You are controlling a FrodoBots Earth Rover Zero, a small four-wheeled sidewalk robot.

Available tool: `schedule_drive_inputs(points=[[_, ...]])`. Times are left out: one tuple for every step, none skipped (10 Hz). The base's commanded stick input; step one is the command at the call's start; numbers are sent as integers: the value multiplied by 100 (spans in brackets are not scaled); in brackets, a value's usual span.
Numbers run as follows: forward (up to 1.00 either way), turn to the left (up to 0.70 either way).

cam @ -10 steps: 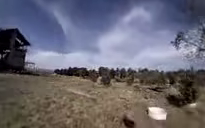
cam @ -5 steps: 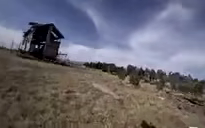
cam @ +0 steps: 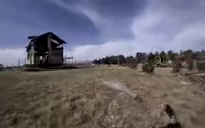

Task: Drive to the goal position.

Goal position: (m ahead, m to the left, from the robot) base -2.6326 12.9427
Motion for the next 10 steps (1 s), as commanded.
schedule_drive_inputs(points=[[70, 27], [70, 24], [70, 10], [70, 0], [70, 0], [70, 0], [70, 0], [70, 27], [70, 27], [70, 27]])
